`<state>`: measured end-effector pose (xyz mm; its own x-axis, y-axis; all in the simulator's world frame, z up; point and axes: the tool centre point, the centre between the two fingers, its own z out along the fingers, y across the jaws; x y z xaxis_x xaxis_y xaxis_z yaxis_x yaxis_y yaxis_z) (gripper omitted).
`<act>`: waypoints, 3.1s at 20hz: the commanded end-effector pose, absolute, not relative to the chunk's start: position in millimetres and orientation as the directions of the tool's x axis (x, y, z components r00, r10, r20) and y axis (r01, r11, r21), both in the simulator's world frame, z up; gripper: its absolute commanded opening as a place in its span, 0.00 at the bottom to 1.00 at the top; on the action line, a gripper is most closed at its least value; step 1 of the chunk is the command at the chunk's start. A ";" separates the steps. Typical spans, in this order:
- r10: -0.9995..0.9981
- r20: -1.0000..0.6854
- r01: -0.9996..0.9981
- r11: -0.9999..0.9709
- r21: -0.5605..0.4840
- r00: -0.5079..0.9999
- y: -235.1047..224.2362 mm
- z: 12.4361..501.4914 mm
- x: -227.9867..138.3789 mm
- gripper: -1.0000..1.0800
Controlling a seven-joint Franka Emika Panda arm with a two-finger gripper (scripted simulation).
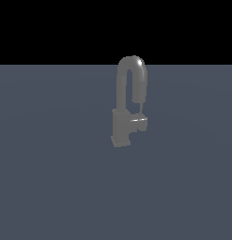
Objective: Turn on the faucet by rotating a designated handle.
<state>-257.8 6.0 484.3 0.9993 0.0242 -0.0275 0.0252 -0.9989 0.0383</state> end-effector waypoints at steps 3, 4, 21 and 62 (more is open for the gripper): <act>0.023 -0.029 0.024 -0.999 0.037 0.999 6.0 484.3 -257.3 0.00; 0.022 -0.030 0.023 -0.999 0.036 0.999 6.0 484.2 -256.6 0.00; -0.078 -0.162 -0.088 -0.994 -0.059 0.984 3.2 476.1 -204.6 0.00; -0.267 -0.770 -0.660 -0.708 -0.251 0.580 -52.3 347.1 -7.8 0.00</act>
<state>-13.4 -49.5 354.9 0.6042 -0.2708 -0.7494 -0.6391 -0.7264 -0.2528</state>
